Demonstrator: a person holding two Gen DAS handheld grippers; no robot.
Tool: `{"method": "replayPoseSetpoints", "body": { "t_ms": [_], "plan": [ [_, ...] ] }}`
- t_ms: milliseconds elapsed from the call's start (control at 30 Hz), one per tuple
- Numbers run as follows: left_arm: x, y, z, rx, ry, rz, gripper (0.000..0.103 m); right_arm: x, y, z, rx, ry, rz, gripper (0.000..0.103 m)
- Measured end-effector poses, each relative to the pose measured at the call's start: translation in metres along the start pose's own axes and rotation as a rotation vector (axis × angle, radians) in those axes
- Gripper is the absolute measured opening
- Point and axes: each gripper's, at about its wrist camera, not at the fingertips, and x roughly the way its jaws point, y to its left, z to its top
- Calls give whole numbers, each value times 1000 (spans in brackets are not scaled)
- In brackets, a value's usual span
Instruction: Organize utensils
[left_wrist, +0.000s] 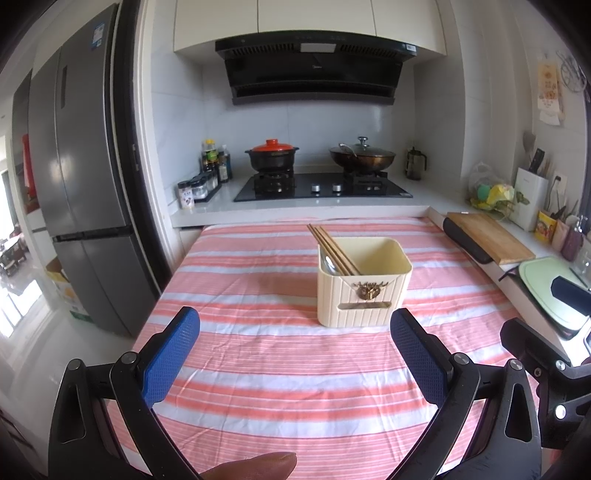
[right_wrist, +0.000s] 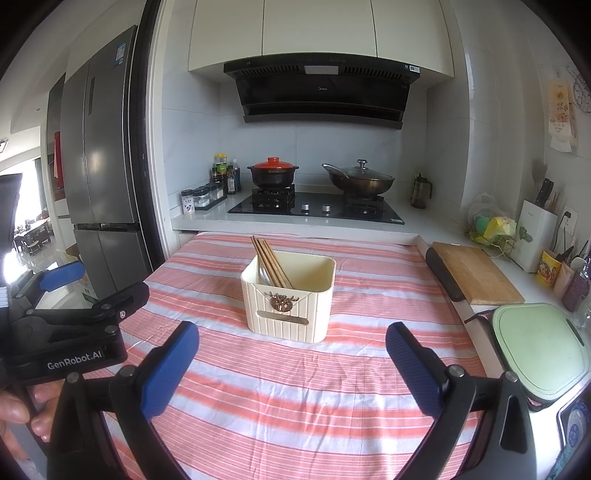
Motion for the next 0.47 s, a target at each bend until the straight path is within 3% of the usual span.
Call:
{"method": "replayPoseSetpoints", "body": {
  "t_ms": [467],
  "plan": [
    [1, -2, -1, -25, -5, 5, 103, 4, -5, -1, -4, 9, -6, 103]
  ]
}}
